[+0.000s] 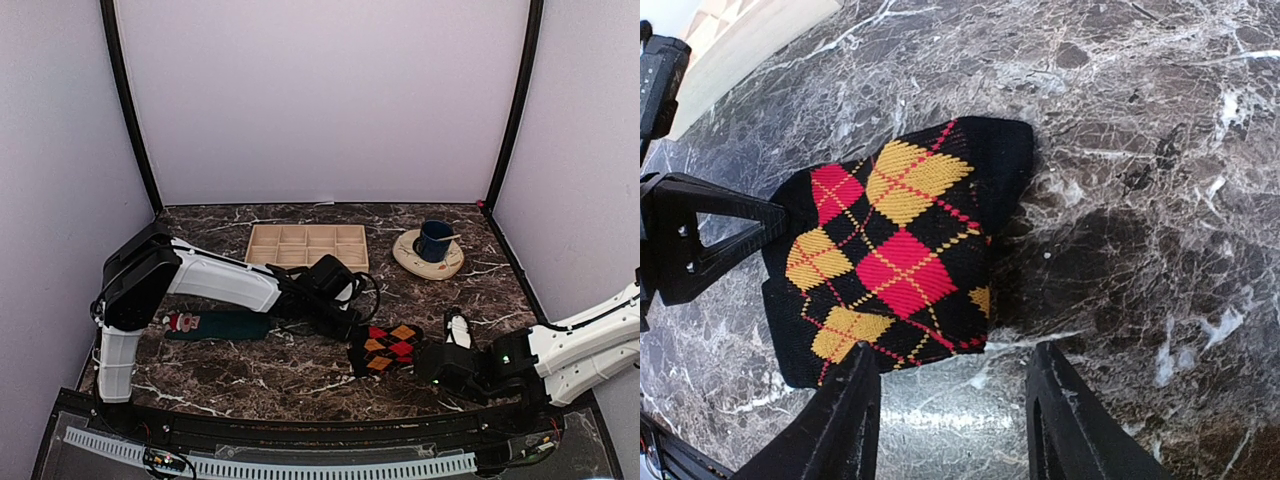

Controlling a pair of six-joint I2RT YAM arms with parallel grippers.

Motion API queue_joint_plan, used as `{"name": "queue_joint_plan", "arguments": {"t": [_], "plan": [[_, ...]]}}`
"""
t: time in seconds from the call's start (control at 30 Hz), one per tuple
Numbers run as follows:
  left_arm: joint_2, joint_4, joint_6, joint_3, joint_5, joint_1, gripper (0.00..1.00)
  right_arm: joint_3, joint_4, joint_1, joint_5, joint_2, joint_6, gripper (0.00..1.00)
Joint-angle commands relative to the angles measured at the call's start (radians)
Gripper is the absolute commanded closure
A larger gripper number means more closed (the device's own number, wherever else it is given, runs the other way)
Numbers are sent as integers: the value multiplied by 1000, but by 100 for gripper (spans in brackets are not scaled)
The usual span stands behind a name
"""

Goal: Roll the socks
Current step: Pick up the sock from the center of the board.

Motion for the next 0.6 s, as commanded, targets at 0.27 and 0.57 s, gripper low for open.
{"name": "queue_joint_plan", "arguments": {"t": [0.27,0.57], "plan": [[-56,-95,-15,56,-30,-39,100,-42,102,-71,-15,-63,-90,54],[-107,-125,-39,57,-61,-48,100,-51,187,-139,-84,-33,-187,53]]}}
